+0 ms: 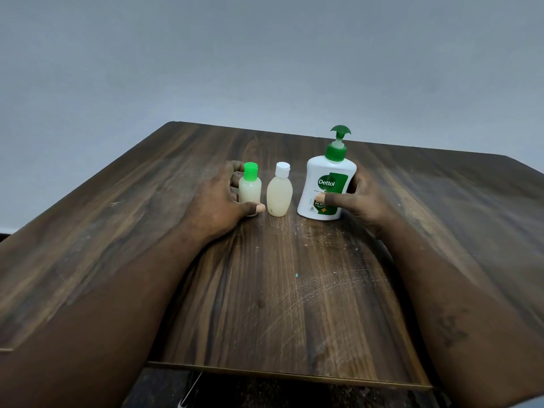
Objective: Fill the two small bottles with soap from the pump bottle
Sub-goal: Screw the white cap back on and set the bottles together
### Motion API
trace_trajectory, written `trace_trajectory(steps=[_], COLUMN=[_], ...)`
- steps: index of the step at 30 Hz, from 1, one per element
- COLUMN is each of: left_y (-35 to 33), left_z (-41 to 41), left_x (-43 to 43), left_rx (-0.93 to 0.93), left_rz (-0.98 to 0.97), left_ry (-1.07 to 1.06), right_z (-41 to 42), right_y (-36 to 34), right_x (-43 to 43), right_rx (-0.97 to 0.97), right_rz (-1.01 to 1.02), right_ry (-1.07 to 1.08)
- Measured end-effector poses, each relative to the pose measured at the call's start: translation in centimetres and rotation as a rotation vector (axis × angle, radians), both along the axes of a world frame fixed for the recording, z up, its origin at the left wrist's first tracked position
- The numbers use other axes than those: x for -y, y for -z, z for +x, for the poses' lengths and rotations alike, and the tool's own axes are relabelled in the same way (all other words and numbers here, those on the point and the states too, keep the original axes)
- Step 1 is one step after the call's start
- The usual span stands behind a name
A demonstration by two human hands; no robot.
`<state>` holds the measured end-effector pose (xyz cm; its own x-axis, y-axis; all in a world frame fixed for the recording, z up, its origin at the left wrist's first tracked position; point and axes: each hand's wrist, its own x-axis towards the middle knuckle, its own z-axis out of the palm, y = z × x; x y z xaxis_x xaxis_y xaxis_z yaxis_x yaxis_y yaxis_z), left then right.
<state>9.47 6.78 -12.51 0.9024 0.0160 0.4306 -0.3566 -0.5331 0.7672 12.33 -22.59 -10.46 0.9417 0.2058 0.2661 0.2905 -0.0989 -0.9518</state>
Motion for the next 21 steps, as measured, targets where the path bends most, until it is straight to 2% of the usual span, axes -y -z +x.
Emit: trace_trajectory(steps=[9, 16, 19, 21], left_y=[-0.1, -0.8, -1.5, -1.8], left_z=[-0.1, -1.2, -2.0, -2.1], left_x=[-0.1, -0.4, -0.3, -0.8], left_rx=[0.004, 0.088, 0.163, 0.177], left_rz=[-0.037, -0.119, -0.162, -0.053], left_ry=[0.016, -0.009, -0.190, -0.413], right_z=[-0.1, 0.2, 0.9, 1.3], right_y=[-0.2, -0.9, -0.8, -0.6], right_x=[0.0, 0.5, 0.9, 1.2], right_rx=[0.039, 0.164, 0.179, 0.210], right_rz=[0.068, 0.086, -0.041, -0.223], right_ry=[-0.025, 0.404, 0.585, 0.662])
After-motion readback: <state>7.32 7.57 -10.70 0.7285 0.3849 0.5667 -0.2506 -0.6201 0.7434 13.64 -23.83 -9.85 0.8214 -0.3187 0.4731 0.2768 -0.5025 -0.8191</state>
